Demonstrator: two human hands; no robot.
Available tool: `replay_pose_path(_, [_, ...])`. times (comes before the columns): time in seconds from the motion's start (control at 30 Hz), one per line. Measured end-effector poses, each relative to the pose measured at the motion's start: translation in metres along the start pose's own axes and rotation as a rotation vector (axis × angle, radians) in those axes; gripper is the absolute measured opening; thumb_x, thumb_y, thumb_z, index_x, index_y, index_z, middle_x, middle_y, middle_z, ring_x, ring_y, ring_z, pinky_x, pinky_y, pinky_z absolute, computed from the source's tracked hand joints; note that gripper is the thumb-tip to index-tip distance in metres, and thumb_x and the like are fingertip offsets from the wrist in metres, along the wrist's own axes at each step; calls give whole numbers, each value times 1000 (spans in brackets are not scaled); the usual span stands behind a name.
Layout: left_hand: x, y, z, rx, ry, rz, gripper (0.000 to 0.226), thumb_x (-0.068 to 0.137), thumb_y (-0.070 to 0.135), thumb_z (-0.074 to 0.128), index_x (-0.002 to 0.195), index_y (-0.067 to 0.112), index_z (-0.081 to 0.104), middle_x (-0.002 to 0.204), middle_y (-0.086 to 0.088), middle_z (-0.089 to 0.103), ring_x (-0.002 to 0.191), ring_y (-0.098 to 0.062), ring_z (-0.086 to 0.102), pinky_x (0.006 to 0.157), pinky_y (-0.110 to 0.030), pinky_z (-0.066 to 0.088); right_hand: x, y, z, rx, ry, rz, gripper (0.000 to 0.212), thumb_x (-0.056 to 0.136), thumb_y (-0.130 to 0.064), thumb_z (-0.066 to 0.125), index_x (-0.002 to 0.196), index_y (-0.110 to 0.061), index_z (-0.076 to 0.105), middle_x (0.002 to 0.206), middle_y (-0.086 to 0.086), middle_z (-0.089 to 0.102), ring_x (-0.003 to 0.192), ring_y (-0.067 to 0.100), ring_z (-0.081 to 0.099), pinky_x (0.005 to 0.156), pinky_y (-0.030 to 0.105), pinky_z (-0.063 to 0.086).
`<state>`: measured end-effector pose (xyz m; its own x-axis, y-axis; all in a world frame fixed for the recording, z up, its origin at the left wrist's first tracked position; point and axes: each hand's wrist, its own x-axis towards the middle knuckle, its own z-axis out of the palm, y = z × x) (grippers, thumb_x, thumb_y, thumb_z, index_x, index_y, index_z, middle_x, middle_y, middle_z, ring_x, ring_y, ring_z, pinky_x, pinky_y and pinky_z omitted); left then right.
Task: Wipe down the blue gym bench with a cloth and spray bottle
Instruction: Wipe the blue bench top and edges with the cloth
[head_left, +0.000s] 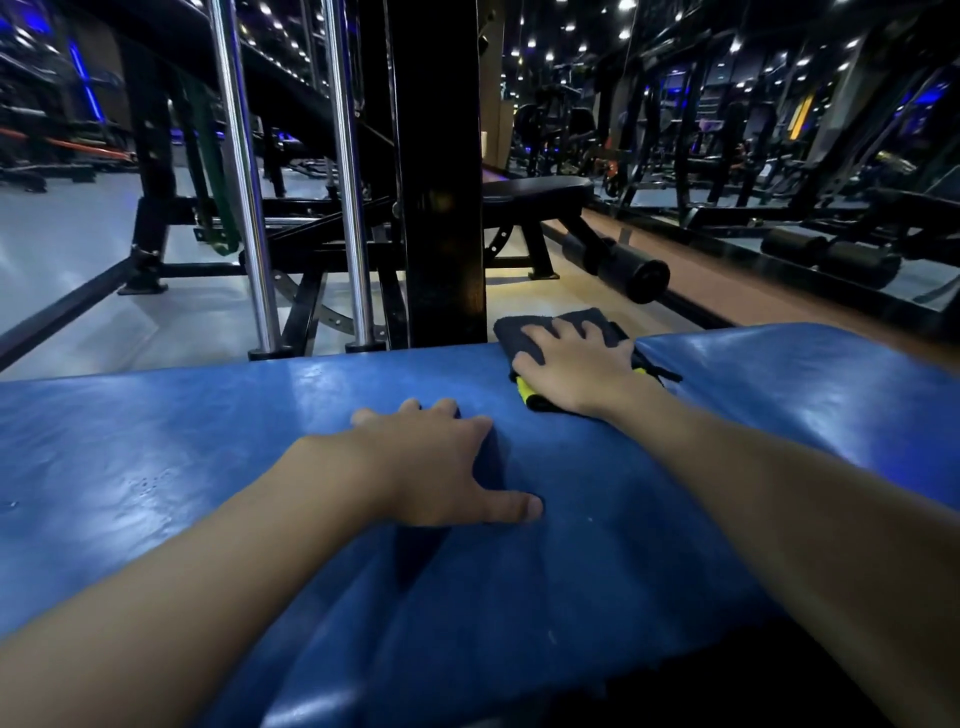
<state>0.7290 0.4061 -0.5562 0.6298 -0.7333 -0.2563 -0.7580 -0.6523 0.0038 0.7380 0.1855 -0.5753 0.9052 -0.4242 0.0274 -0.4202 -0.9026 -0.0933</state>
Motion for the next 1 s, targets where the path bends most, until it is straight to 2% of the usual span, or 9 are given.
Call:
replay_pose_path(0.1, [-4, 0, 1, -18, 10, -10, 99, 72, 95, 36, 150, 34, 31, 149, 6, 36, 141, -25, 29, 104, -57, 30, -31, 4, 0, -10, -10, -19, 63, 95, -61, 22, 155, -44, 12, 167, -4, 4, 152, 32, 1, 111, 67, 8])
replay_pose_path(0.27, [-10, 1, 6, -46, 40, -28, 101, 75, 92, 34, 157, 36, 17, 161, 3, 23, 151, -26, 16, 111, -65, 20, -113, 12, 1, -42, 1, -61, 62, 96, -62, 20, 154, -46, 8, 167, -7, 1, 152, 26, 0, 115, 64, 9])
replay_pose_path(0.37, [-16, 5, 5, -90, 62, -40, 94, 80, 87, 38, 156, 33, 25, 162, 1, 25, 151, -26, 17, 112, -61, 20, -162, 17, 4, -80, -1, -79, 65, 92, -68, 14, 154, -48, 3, 167, -8, -1, 153, 23, -2, 116, 60, 10])
replay_pose_path(0.47, [-23, 6, 5, -110, 116, -26, 81, 85, 82, 40, 148, 31, 39, 156, 1, 35, 146, -24, 29, 110, -58, 27, -197, 20, 0, -58, 27, -104, 84, 74, -79, -1, 153, -49, 3, 167, -10, -1, 153, 21, -4, 117, 58, 7])
replay_pose_path(0.53, [-26, 2, 4, -102, 145, -31, 81, 84, 83, 39, 148, 35, 38, 157, 2, 34, 146, -24, 29, 111, -58, 26, -202, 22, -3, -51, 62, -112, 88, 71, -80, -4, 153, -50, 6, 167, -10, 0, 153, 19, -6, 118, 59, 3])
replay_pose_path(0.63, [-26, -12, 5, -50, 120, -67, 90, 77, 90, 37, 152, 40, 29, 159, -1, 30, 148, -28, 25, 112, -61, 22, -189, 17, -1, -50, 75, -122, 80, 78, -78, 5, 152, -50, 11, 166, -11, 6, 153, 22, 0, 118, 59, 6])
replay_pose_path(0.77, [-20, -20, 11, -26, 26, -80, 98, 72, 95, 30, 153, 40, 20, 156, -1, 30, 146, -31, 24, 111, -61, 25, -139, 6, 1, -49, 37, -89, 61, 94, -66, 22, 152, -49, 14, 166, -10, 9, 152, 24, 3, 117, 60, 9])
replay_pose_path(1.0, [-13, -22, 9, 13, -6, -32, 101, 65, 97, 22, 148, 39, 24, 138, 0, 38, 135, -31, 31, 103, -60, 32, -17, -17, 4, -24, 36, -71, 67, 87, -64, 21, 151, -44, 20, 162, -4, 20, 146, 33, 15, 108, 66, 19])
